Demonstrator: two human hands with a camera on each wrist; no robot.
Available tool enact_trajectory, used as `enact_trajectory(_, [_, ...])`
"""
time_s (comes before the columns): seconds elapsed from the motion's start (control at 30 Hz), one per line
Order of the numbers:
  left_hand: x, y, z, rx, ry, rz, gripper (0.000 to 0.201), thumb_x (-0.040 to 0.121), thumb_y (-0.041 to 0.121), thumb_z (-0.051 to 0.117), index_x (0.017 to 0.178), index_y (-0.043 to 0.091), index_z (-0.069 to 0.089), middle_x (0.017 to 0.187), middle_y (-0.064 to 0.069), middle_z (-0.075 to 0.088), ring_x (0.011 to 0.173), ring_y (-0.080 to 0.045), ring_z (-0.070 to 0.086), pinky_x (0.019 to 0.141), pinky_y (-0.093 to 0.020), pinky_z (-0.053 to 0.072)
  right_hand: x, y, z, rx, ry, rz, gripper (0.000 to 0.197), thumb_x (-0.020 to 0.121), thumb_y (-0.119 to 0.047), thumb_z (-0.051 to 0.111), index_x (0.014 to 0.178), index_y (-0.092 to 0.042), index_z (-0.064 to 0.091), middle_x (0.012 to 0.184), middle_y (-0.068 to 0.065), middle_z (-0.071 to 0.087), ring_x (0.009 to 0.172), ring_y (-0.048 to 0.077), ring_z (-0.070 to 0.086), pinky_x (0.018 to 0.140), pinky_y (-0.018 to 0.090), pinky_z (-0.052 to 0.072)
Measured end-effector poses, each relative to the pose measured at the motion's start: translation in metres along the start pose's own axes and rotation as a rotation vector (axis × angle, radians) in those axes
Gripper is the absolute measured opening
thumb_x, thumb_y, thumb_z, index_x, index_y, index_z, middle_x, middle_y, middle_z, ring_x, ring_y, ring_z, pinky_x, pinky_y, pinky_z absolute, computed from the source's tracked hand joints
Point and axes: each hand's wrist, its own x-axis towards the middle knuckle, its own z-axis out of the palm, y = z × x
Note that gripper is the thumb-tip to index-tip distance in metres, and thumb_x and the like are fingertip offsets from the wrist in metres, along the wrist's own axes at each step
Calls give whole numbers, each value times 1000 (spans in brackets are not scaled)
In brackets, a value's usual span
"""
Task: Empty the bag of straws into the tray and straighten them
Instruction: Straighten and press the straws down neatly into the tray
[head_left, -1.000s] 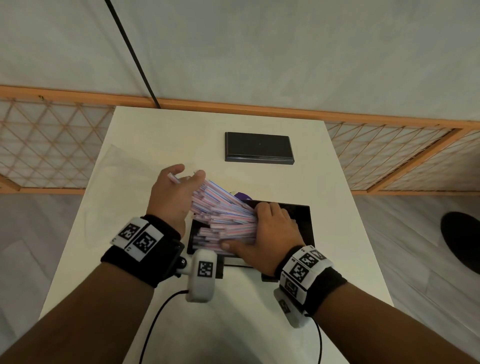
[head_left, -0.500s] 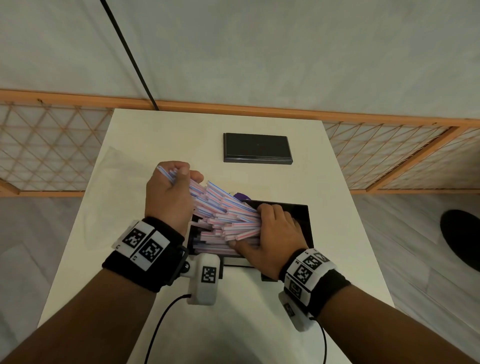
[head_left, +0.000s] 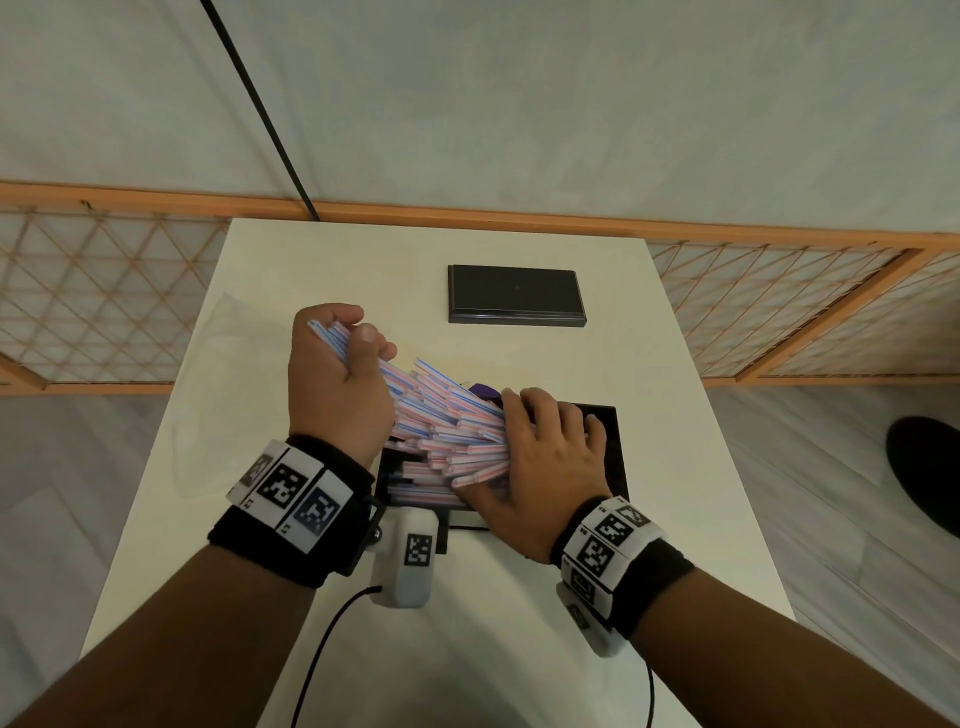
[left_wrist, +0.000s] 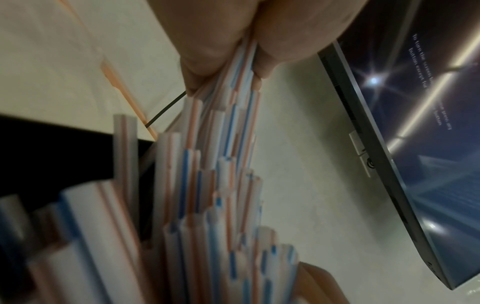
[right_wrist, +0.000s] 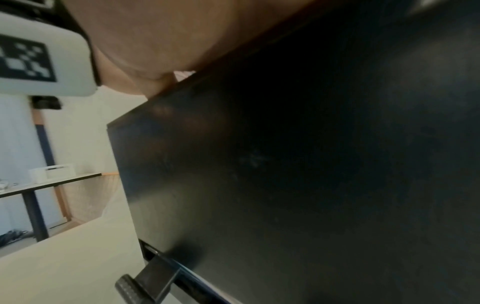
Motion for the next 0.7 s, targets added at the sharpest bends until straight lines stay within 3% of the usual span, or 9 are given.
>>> enact_trajectory(0.17, [0,7,-1,-18,0,25,16,102,4,42,111,18,43,85,-1,61,77,4,65,79,-16,51,-2,-4,-3,-8,-125,-30,105,79,-85,25,156,-17,3,165,5,4,150,34,5,116,64,9])
enact_trajectory(0.3, [-3,9,-3,-4,7,25,16,102,6,44,112,18,44,88,-4,63,78,5,65,79,-18,53,-1,-3,-4,6,-168,-26,108,80,-86,22,155,-16,-14,165,4,-17,151,30,-14,118,62,0])
enact_trajectory(0.4, [-3,10,-6,-11,16,32,16,102,6,44,113,18,43,87,-1,63,81,1,66,82,-22,54,-1,-3,-7,67,-167,-48,113,78,-88,25,154,-16,-18,164,3,-20,151,26,-18,120,58,-4])
enact_trajectory(0.7, [-3,21,-13,-60,11,111,23,100,-1,45,115,16,40,86,-4,61,82,-1,67,84,-19,53,-2,-2,-12,155,-198,-93,117,77,-82,48,155,-21,-15,165,1,-16,152,21,-15,122,53,-4])
